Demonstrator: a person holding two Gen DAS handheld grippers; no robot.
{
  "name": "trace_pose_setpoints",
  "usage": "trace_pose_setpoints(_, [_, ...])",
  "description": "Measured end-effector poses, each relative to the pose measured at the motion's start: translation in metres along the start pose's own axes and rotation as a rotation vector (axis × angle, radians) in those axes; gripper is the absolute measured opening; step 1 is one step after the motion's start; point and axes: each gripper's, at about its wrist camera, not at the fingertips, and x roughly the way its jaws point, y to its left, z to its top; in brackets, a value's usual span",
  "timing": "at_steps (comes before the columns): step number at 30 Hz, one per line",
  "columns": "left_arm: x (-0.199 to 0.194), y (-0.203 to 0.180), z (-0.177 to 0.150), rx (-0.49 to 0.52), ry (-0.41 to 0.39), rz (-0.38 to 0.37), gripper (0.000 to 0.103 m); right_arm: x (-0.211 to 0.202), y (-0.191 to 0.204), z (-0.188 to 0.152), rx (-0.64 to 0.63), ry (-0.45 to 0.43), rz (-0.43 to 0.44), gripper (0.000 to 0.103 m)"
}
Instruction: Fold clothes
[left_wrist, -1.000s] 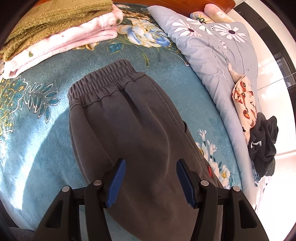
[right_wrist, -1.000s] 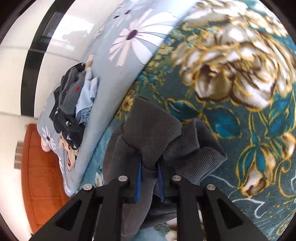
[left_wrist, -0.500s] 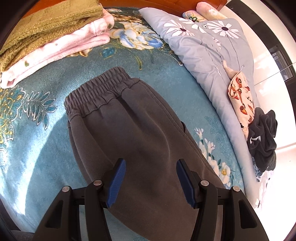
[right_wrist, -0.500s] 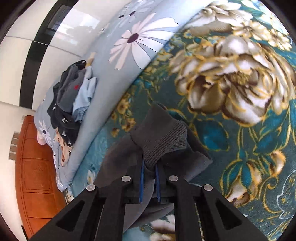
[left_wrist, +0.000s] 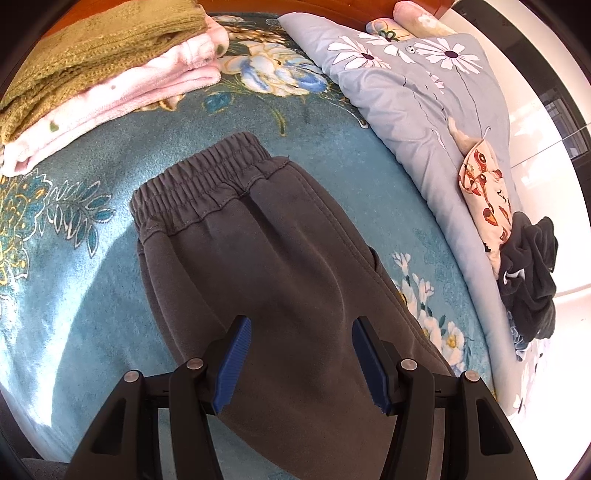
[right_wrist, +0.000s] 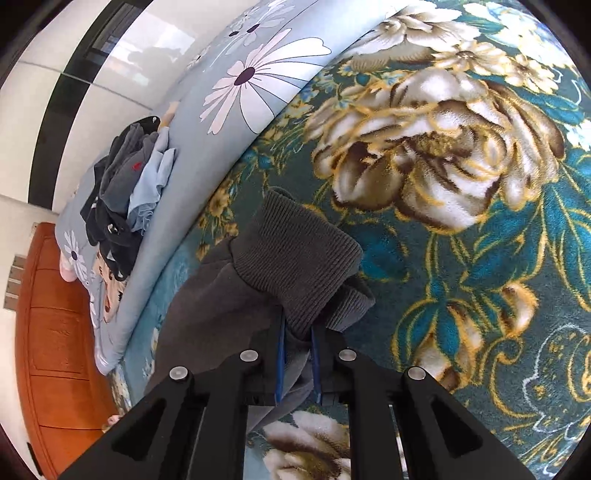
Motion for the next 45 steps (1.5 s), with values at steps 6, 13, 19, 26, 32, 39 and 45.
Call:
trace_pose_setpoints(6, [-0.001,-0.003,0.0,0.017,0.005,-0.004,0.061,0.006,-0.017,-0.006,0.052,0.033,-0.072,0.053])
trace_pose_setpoints(13, [-0.001,0.0,0.0,-0.001,0.009,-0.01,0.061,0.022,-0.04,-0.012,0.274,-0.022,0.163,0.053])
trace_pose_setpoints(19, [-0.003,0.003,0.001,-0.004,0.005,-0.018,0.061,0.024,-0.037,-0.012,0.382,-0.07,0.277,0.022])
trace_pose_setpoints(26, [-0.001,0.004,0.002,-0.028,0.004,-0.051,0.061,-0.043,0.091,-0.015,-0.097,-0.203,0.146,0.019])
trace_pose_setpoints(32, [-0.004,0.01,0.004,-0.061,-0.004,-0.084,0.061,-0.034,0.25,-0.111,-0.753,-0.256,0.028,0.019])
trace_pose_setpoints(39, [-0.008,0.028,0.007,-0.169,-0.02,-0.139,0.061,0.055,0.33,-0.234,-1.102,-0.081,0.002,0.019])
trace_pose_setpoints(45, [-0.006,0.026,0.008,-0.155,-0.015,-0.143,0.061,0.109,0.325,-0.299,-1.285,0.038,-0.094,0.027])
